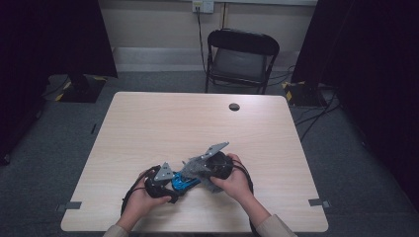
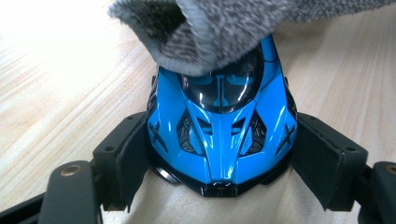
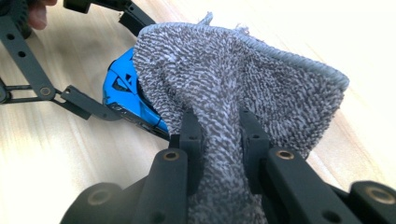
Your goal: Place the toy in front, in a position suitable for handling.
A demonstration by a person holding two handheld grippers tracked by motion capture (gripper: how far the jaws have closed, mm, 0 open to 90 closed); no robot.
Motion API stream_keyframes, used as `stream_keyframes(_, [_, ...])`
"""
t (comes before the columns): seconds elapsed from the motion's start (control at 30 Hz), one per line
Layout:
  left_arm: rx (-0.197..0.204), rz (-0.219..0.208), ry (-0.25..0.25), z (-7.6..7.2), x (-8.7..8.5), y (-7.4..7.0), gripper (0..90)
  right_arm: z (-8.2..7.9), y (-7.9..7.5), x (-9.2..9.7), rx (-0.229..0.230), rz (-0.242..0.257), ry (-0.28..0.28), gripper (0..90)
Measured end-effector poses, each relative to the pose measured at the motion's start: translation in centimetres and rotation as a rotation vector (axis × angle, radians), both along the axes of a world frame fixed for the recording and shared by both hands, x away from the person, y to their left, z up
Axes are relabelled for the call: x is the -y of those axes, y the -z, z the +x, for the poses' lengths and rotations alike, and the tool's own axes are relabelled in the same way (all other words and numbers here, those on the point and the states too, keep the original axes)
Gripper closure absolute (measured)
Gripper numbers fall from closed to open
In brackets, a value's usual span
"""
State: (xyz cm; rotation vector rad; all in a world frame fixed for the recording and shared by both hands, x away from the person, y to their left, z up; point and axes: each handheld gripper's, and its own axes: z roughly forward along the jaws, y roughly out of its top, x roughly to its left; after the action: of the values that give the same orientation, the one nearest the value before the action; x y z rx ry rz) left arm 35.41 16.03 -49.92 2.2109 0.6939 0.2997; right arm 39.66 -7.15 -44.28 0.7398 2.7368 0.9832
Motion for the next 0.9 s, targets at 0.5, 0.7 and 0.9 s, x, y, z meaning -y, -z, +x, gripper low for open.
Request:
stream_keyframes(0.5, [0.000,0.000,-0.001,0.0,0.0,0.0,23.6,-1.0,-0.9,-3.2,0.010,0.020,-0.083,76.3])
stream_keyframes(0.7, [0.000,0.001,-0.002,0.0,0.0,0.0,23.5,-1.6,0.3,-6.1,-0.017,-0.003,-0.168,76.2])
stream_keyframes(0.9, [0.001,0.001,-0.002,0.0,0.0,0.0,23.6,-1.5,0.6,-6.5,-0.035,-0.009,-0.155,76.3])
